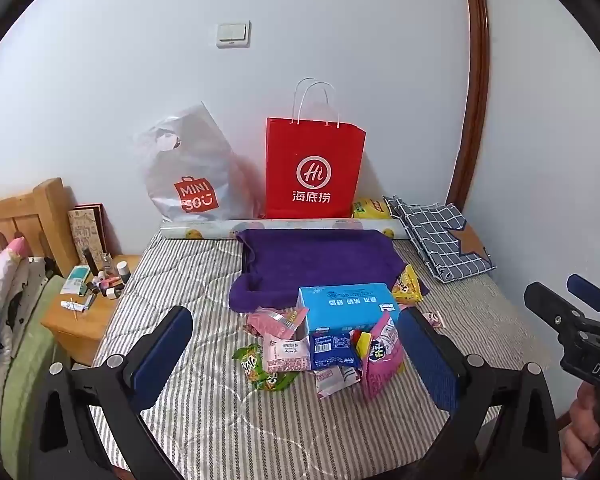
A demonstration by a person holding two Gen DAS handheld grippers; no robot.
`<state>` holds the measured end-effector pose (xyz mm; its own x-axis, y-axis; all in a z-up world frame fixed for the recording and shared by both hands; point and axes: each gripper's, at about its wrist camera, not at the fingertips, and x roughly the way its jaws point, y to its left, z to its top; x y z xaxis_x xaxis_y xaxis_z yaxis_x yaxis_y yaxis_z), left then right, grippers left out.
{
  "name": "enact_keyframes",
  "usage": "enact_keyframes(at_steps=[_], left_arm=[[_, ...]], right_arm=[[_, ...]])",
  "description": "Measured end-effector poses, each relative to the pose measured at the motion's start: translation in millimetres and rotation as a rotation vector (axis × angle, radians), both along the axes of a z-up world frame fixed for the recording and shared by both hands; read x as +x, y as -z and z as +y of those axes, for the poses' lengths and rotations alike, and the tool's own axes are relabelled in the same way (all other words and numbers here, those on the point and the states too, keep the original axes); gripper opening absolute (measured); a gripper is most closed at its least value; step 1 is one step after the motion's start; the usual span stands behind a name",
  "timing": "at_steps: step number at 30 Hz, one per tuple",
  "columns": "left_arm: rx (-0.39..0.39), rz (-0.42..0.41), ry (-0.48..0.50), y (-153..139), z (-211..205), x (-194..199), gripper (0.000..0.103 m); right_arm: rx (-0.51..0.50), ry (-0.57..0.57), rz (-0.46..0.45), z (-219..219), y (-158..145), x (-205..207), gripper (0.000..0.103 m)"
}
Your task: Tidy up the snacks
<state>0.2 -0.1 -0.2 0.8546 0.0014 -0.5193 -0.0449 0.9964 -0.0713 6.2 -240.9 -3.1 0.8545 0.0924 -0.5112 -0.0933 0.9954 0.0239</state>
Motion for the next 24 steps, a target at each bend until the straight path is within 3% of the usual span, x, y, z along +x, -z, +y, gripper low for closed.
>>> enact_keyframes(at_steps=[24], left_arm=[[-0.003,0.012,-0.006,0.3,1.4,-3.0,0.103]], right_arm=[[0.003,0.004,-0.009,0.6,0.0,-1.9,0.103]])
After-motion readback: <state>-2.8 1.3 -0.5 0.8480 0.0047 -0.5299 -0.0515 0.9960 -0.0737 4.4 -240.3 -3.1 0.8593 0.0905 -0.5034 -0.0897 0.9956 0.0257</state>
